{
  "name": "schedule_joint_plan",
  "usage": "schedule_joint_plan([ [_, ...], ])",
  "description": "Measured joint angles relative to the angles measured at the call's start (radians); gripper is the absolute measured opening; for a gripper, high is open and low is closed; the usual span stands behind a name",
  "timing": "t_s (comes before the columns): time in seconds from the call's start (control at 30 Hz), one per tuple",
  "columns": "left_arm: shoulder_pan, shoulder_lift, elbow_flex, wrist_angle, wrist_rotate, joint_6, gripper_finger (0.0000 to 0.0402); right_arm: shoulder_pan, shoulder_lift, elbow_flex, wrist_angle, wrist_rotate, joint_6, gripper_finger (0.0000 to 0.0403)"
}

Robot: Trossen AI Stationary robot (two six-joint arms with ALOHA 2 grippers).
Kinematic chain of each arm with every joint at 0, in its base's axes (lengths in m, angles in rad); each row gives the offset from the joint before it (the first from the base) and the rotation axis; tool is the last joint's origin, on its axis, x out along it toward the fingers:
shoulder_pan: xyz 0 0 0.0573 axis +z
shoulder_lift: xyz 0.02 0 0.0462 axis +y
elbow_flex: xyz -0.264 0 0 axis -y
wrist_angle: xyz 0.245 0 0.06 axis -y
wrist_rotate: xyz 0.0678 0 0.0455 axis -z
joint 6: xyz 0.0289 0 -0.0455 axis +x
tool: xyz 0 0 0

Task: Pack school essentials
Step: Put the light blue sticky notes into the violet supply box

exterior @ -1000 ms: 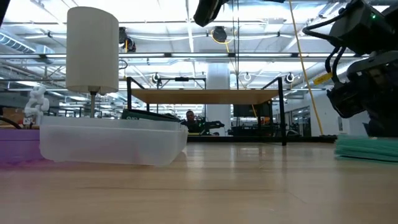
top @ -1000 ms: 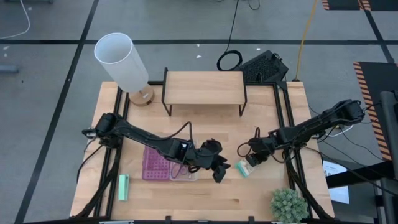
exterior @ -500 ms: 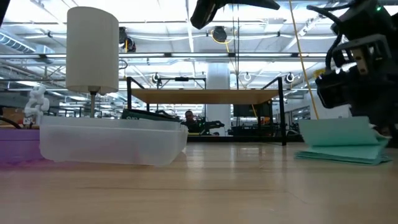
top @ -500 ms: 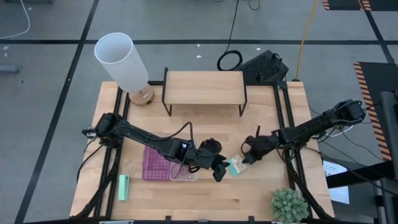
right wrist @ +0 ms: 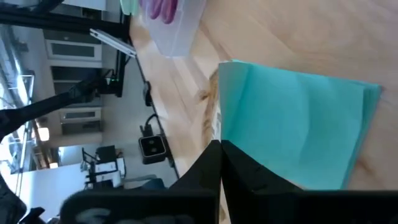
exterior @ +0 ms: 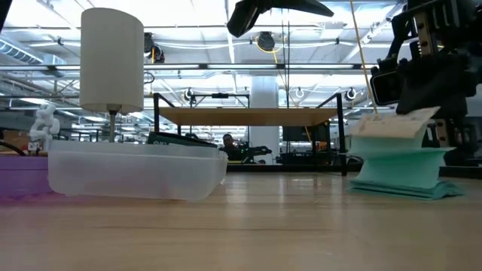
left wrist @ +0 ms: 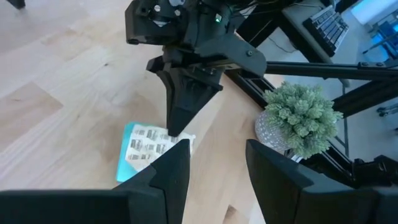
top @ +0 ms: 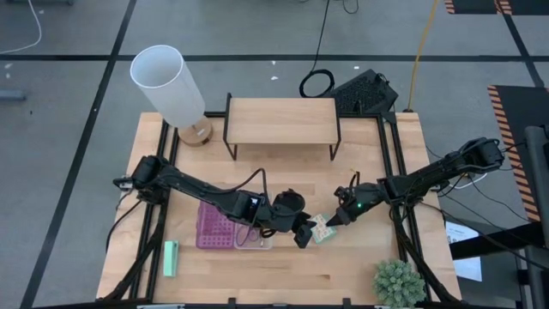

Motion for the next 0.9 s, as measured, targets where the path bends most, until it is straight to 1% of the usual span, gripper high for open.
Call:
schedule_joint_plan([
  [0.33, -0.001, 0.000, 0.000, -0.001, 0.000, -0.031, 0.0161, 0.000, 0.000, 0.001, -0.110, -0.007, -0.003, 0.0000],
  [0.57, -0.001, 0.020, -0.002, -0.002, 0.001, -0.021, 0.0165, 0.000, -0.001, 0.001, -0.019, -0.011, 0.002, 0.0000],
  [0.63, 0.004, 0.045, -0.002, 0.022, 0.004, 0.014, 0.0179, 0.000, -0.001, 0.002, -0.009, -0.031, 0.002, 0.0000],
  [0.7, 0.007, 0.058, -0.005, 0.006, 0.009, 0.044, 0.0203, 0.000, -0.001, 0.002, -0.011, -0.055, 0.001, 0.0000],
  [0.8, 0.027, 0.098, -0.004, 0.032, 0.024, 0.043, 0.0249, 0.000, -0.002, 0.002, -0.035, -0.064, -0.018, 0.0000],
  [0.9, 0.052, 0.143, -0.005, 0.053, 0.063, 0.046, 0.0294, 0.000, -0.002, 0.003, -0.051, -0.064, -0.023, 0.0000],
])
